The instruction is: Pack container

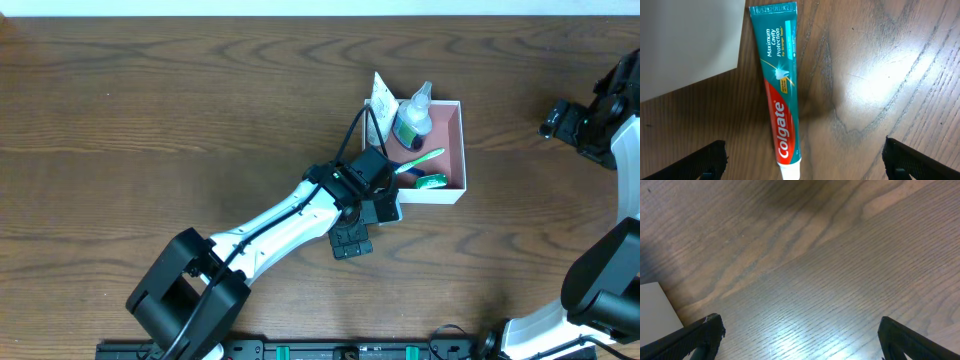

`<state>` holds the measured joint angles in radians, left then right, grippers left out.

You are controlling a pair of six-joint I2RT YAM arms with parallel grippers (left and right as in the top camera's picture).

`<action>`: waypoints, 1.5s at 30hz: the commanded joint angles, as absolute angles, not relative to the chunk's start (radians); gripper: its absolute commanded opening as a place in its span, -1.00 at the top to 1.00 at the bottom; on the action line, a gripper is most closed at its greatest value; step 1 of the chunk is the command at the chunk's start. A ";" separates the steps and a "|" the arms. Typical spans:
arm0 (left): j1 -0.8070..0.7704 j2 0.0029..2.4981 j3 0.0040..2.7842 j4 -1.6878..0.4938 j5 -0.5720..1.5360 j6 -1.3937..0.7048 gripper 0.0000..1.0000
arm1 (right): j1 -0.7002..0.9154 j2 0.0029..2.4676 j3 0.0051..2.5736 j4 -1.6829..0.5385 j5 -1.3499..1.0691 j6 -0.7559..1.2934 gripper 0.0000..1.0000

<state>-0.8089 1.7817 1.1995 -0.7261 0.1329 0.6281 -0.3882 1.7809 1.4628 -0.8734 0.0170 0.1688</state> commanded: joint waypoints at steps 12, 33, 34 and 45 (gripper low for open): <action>-0.809 1.834 1.180 -0.735 0.176 0.616 -0.98 | -0.392 1.788 1.461 -0.873 0.022 0.179 -0.99; -0.809 1.874 1.175 -0.712 0.201 0.616 -0.98 | -0.392 1.788 1.461 -0.873 0.022 0.179 -0.99; -0.809 1.876 1.171 -0.708 0.200 0.616 -0.98 | -0.392 1.788 1.461 -0.873 0.022 0.179 -0.98; -0.809 1.876 1.162 -0.701 0.201 0.559 -0.98 | -0.392 1.788 1.461 -0.873 0.022 0.179 -0.99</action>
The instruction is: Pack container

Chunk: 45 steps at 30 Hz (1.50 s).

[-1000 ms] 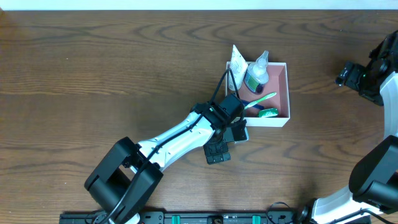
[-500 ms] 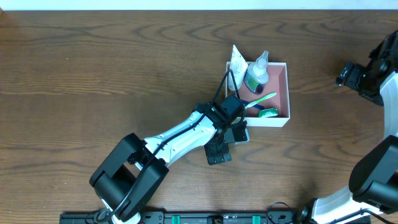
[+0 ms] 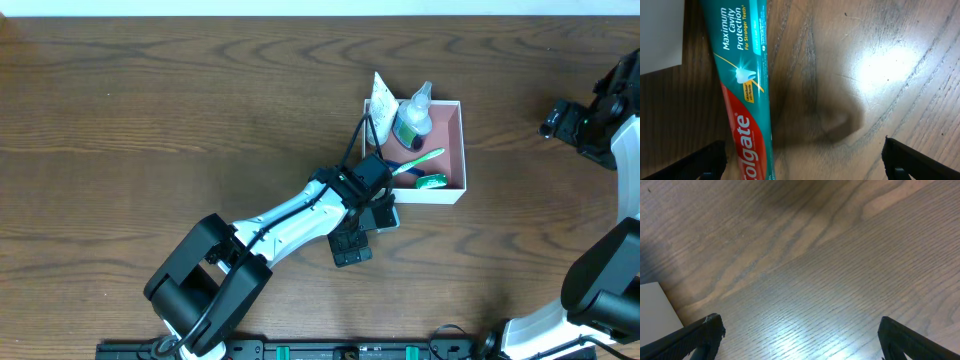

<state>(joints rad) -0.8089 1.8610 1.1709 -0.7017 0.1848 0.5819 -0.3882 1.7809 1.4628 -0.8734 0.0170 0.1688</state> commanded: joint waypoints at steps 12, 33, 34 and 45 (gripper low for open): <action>-0.809 1.876 1.120 -0.686 0.202 0.551 -0.98 | -0.392 1.788 1.461 -0.873 0.022 0.179 -0.99; -0.809 1.876 1.120 -0.667 0.202 0.551 -0.25 | -0.392 1.788 1.461 -0.873 0.022 0.179 -0.99; -0.809 1.876 1.120 -0.667 0.202 0.552 -0.25 | -0.392 1.788 1.461 -0.873 0.022 0.179 -0.98; -0.809 1.876 1.118 -0.648 0.202 0.551 -0.25 | -0.392 1.788 1.461 -0.873 0.022 0.179 -0.98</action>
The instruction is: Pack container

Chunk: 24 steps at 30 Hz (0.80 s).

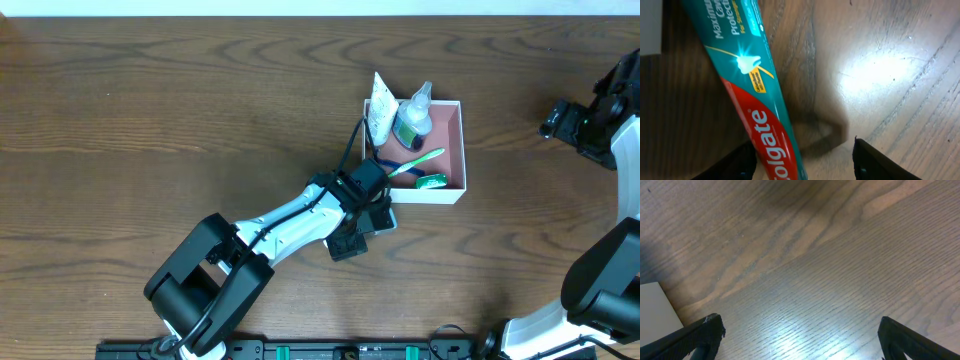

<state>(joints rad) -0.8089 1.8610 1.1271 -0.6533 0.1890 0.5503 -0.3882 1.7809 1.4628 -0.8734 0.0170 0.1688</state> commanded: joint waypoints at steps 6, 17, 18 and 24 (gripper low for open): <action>-0.809 1.876 1.115 -0.646 0.202 0.551 -0.22 | -0.392 1.788 1.461 -0.873 0.022 0.179 -0.98; -0.809 1.877 1.090 -0.626 0.201 0.540 -0.23 | -0.392 1.788 1.461 -0.873 0.022 0.179 -0.99; -0.809 1.877 1.087 -0.622 0.201 0.537 -0.22 | -0.392 1.788 1.461 -0.873 0.022 0.179 -0.99; -0.809 1.877 1.083 -0.618 0.198 0.537 -0.22 | -0.392 1.788 1.461 -0.873 0.022 0.179 -0.99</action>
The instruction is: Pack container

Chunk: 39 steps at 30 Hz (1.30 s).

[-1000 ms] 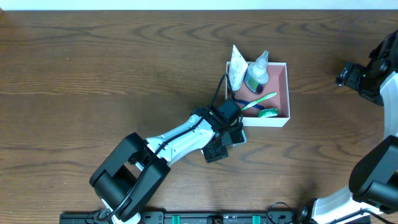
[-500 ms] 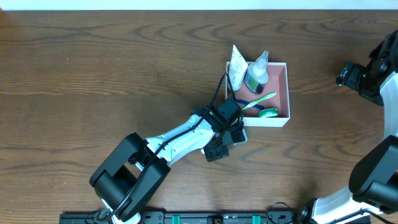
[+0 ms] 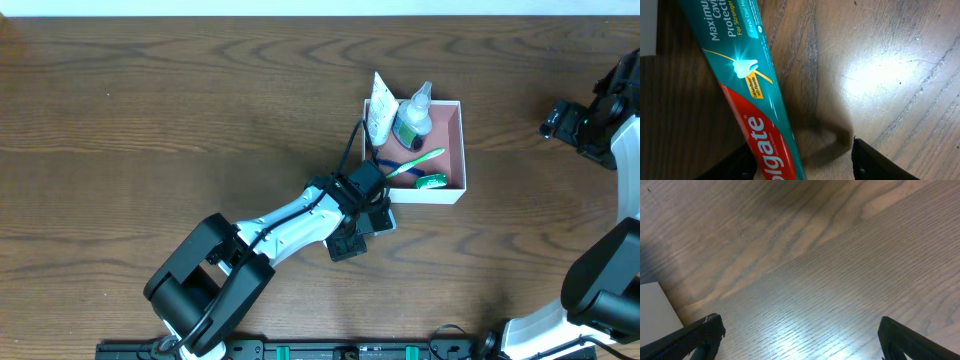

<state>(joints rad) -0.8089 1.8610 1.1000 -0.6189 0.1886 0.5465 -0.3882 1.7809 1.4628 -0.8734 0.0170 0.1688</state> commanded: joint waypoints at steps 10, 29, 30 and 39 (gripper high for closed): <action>-0.809 1.877 1.083 -0.611 0.182 0.537 0.35 | -0.392 1.788 1.461 -0.873 0.022 0.179 -0.98; -0.809 1.873 1.085 -0.612 0.164 0.524 0.76 | -0.392 1.788 1.461 -0.873 0.022 0.179 -0.99; -0.809 1.868 1.085 -0.612 0.164 0.512 0.76 | -0.392 1.788 1.461 -0.873 0.022 0.179 -0.99; -0.809 1.717 1.092 -0.660 0.164 0.483 0.76 | -0.392 1.788 1.461 -0.873 0.022 0.179 -0.99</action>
<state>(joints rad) -0.8089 1.8076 1.0897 -0.6453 0.1726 0.4973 -0.3882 1.7809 1.4628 -0.8734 0.0170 0.1688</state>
